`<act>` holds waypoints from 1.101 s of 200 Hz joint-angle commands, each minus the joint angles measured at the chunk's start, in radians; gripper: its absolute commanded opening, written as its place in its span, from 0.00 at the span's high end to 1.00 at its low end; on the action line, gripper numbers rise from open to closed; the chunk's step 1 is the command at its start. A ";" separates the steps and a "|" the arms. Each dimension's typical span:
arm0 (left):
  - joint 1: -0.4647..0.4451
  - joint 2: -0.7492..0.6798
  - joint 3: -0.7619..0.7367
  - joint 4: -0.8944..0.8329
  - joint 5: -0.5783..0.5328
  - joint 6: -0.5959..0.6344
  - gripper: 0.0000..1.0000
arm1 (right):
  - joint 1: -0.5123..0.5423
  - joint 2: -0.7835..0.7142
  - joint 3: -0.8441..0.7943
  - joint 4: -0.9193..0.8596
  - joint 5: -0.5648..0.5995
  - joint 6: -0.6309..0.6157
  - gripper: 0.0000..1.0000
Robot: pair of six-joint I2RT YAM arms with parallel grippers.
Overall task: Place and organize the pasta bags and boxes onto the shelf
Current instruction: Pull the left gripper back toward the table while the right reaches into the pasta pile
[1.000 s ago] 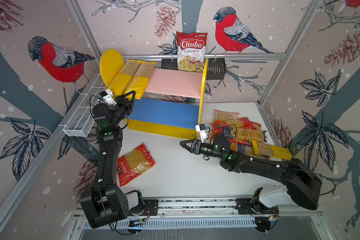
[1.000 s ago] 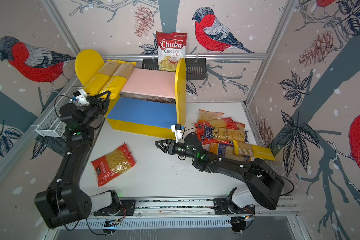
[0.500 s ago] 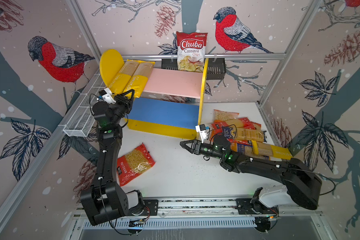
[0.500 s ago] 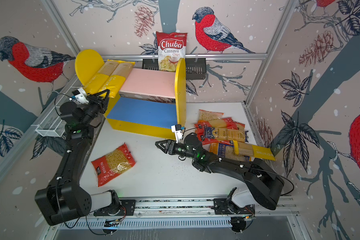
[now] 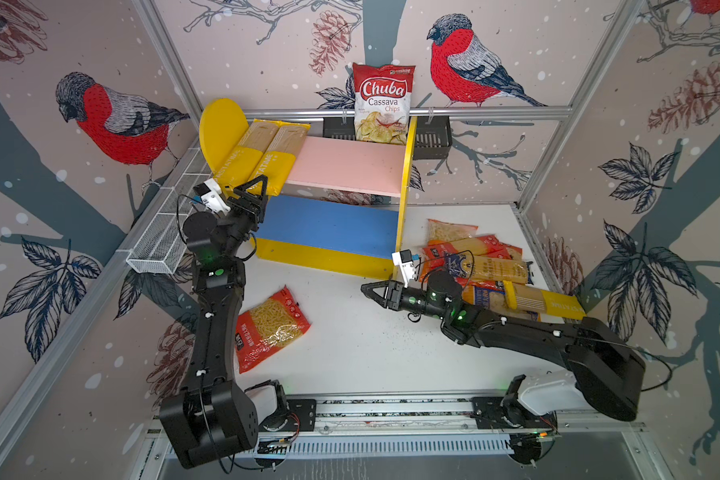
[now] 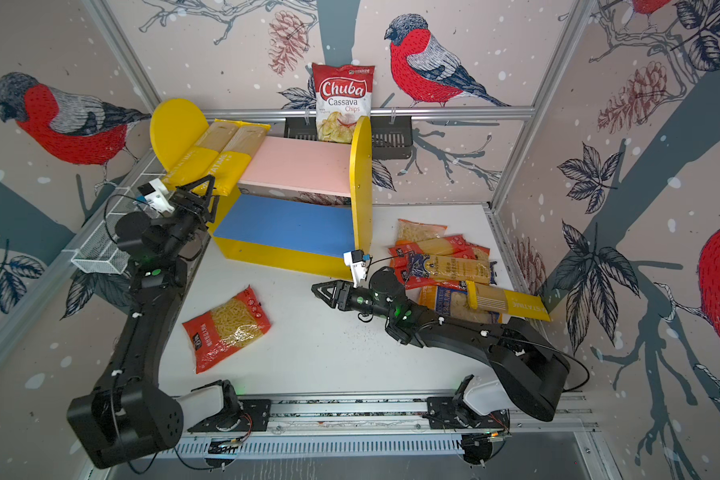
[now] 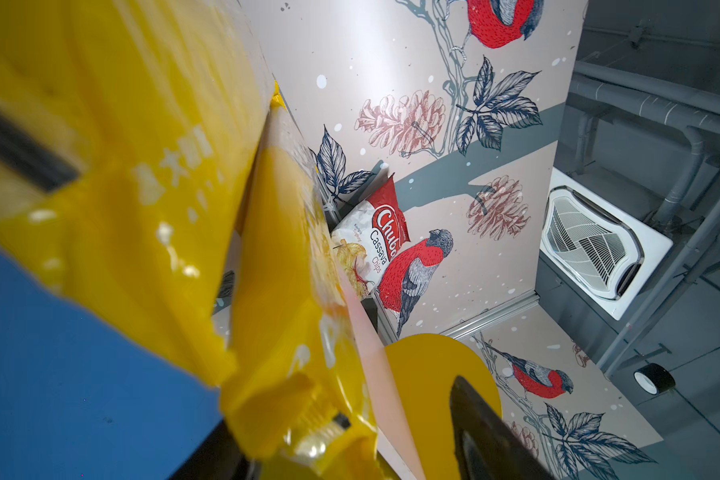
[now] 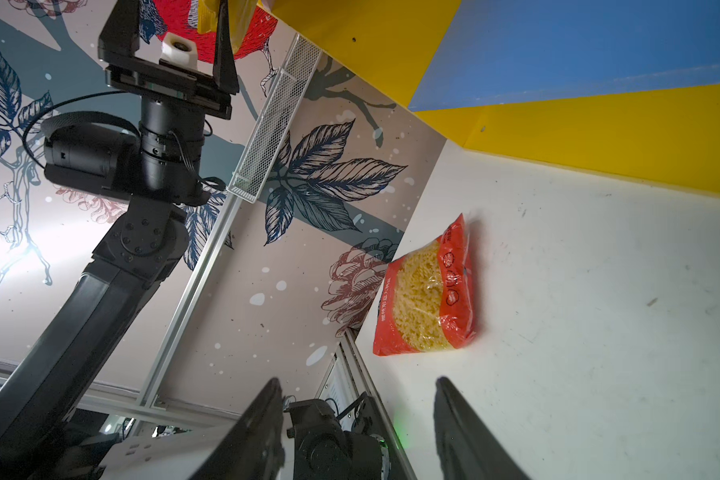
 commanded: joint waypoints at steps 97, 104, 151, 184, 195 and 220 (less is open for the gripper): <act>-0.431 -0.594 -0.526 -0.144 -0.324 0.497 0.23 | -0.055 -0.040 -0.043 -0.025 0.074 -0.048 0.42; -0.476 -0.618 -0.556 -0.155 -0.366 0.510 0.23 | -0.067 -0.044 -0.049 -0.034 0.076 -0.049 0.42; -0.776 -0.643 -0.761 -0.052 -0.593 0.526 0.24 | -0.125 -0.115 -0.039 -0.336 0.209 -0.144 0.42; -0.988 -0.542 -0.835 0.079 -0.736 0.557 0.24 | -0.213 -0.179 0.021 -0.679 0.345 -0.254 0.42; -1.052 -0.494 -0.835 0.110 -0.780 0.586 0.24 | -0.244 -0.199 0.036 -0.768 0.382 -0.294 0.42; -1.177 -0.360 -0.811 0.176 -0.844 0.642 0.24 | -0.320 -0.266 0.066 -0.956 0.519 -0.367 0.42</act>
